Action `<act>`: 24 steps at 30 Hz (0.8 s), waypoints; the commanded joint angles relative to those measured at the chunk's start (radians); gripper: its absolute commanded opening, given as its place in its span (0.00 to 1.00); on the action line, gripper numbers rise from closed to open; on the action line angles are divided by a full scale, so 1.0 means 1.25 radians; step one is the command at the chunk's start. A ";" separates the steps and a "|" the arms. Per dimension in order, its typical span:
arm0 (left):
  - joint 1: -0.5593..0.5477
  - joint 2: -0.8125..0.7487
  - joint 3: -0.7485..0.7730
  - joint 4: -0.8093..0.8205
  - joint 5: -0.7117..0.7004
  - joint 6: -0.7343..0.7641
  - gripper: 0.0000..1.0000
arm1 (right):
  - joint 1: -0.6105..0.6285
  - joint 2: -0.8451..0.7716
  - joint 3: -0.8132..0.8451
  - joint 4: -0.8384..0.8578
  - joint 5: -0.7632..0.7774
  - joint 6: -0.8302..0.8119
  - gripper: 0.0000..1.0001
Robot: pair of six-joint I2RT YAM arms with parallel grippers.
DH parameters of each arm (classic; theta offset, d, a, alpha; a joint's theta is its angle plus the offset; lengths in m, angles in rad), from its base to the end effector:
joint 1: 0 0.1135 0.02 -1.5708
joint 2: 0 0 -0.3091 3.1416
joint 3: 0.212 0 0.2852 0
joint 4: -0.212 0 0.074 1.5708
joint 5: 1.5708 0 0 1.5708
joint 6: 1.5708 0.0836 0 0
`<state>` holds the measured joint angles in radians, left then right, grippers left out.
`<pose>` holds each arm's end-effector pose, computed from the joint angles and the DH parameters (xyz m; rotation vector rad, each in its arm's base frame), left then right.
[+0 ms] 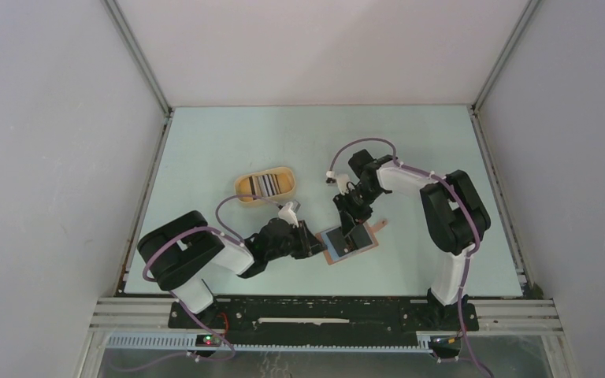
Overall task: Put the credit cards into the card holder
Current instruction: Insert the credit card into the card holder.
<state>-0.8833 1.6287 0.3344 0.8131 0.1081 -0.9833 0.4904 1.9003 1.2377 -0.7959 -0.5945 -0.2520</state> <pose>0.1904 -0.2461 0.0975 -0.0396 2.3013 -1.1943 0.3245 0.2263 0.1394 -1.1228 2.7439 0.9214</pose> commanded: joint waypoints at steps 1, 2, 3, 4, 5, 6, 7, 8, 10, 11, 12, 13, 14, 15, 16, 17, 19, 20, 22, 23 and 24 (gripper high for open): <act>-0.006 -0.010 0.004 0.035 -0.002 0.026 0.24 | 0.009 0.016 0.016 -0.004 0.009 -0.013 0.41; -0.005 -0.010 0.005 0.036 0.000 0.026 0.24 | 0.008 0.022 0.016 -0.004 0.003 -0.013 0.41; -0.005 -0.008 0.005 0.037 0.002 0.027 0.24 | 0.009 0.027 0.017 -0.004 -0.005 -0.011 0.41; -0.004 -0.007 0.005 0.037 0.002 0.027 0.24 | 0.009 0.032 0.019 -0.007 -0.013 -0.012 0.41; -0.005 -0.006 0.005 0.037 0.003 0.027 0.24 | 0.009 0.039 0.022 -0.011 -0.020 -0.011 0.41; -0.005 -0.006 0.006 0.037 0.003 0.027 0.24 | 0.009 0.044 0.023 -0.013 -0.025 -0.010 0.41; -0.005 -0.005 0.006 0.037 0.003 0.027 0.24 | 0.010 0.048 0.023 -0.014 -0.027 -0.009 0.41; -0.006 -0.004 0.007 0.037 0.003 0.026 0.25 | 0.010 0.052 0.023 -0.014 -0.029 -0.008 0.41; -0.006 -0.003 0.007 0.037 0.003 0.026 0.25 | 0.011 0.056 0.025 -0.014 -0.037 -0.006 0.41; -0.006 -0.002 0.007 0.037 0.003 0.026 0.25 | 0.011 0.058 0.026 -0.015 -0.042 -0.006 0.41; -0.006 -0.002 0.007 0.037 0.003 0.026 0.25 | 0.011 0.060 0.027 -0.017 -0.049 -0.006 0.41; -0.004 -0.001 0.008 0.037 0.003 0.026 0.25 | 0.011 0.060 0.028 -0.017 -0.058 -0.006 0.41; -0.005 0.000 0.009 0.037 0.003 0.026 0.25 | 0.011 0.060 0.028 -0.018 -0.067 -0.007 0.41; -0.005 0.000 0.009 0.037 0.005 0.026 0.25 | 0.011 0.061 0.028 -0.019 -0.080 -0.007 0.41; -0.005 0.000 0.009 0.037 0.005 0.026 0.25 | 0.010 0.059 0.028 -0.020 -0.093 -0.009 0.41; -0.005 -0.001 0.009 0.037 0.005 0.026 0.25 | 0.010 0.059 0.029 -0.021 -0.107 -0.010 0.41; -0.006 -0.002 0.007 0.037 0.004 0.026 0.25 | 0.009 0.059 0.033 -0.025 -0.130 -0.014 0.41; -0.005 -0.004 0.008 0.037 0.004 0.026 0.25 | 0.009 0.061 0.033 -0.027 -0.138 -0.015 0.41; -0.005 -0.006 0.005 0.038 0.003 0.026 0.25 | 0.008 0.061 0.034 -0.030 -0.151 -0.018 0.40; -0.005 -0.007 0.005 0.040 0.003 0.027 0.26 | 0.007 0.060 0.034 -0.031 -0.159 -0.020 0.40; -0.005 -0.007 0.004 0.041 0.003 0.026 0.25 | 0.007 0.061 0.035 -0.034 -0.166 -0.021 0.40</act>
<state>-0.8837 1.6291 0.3344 0.8276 0.1089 -0.9756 0.4942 1.9659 1.2503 -0.8135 -0.7261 -0.2543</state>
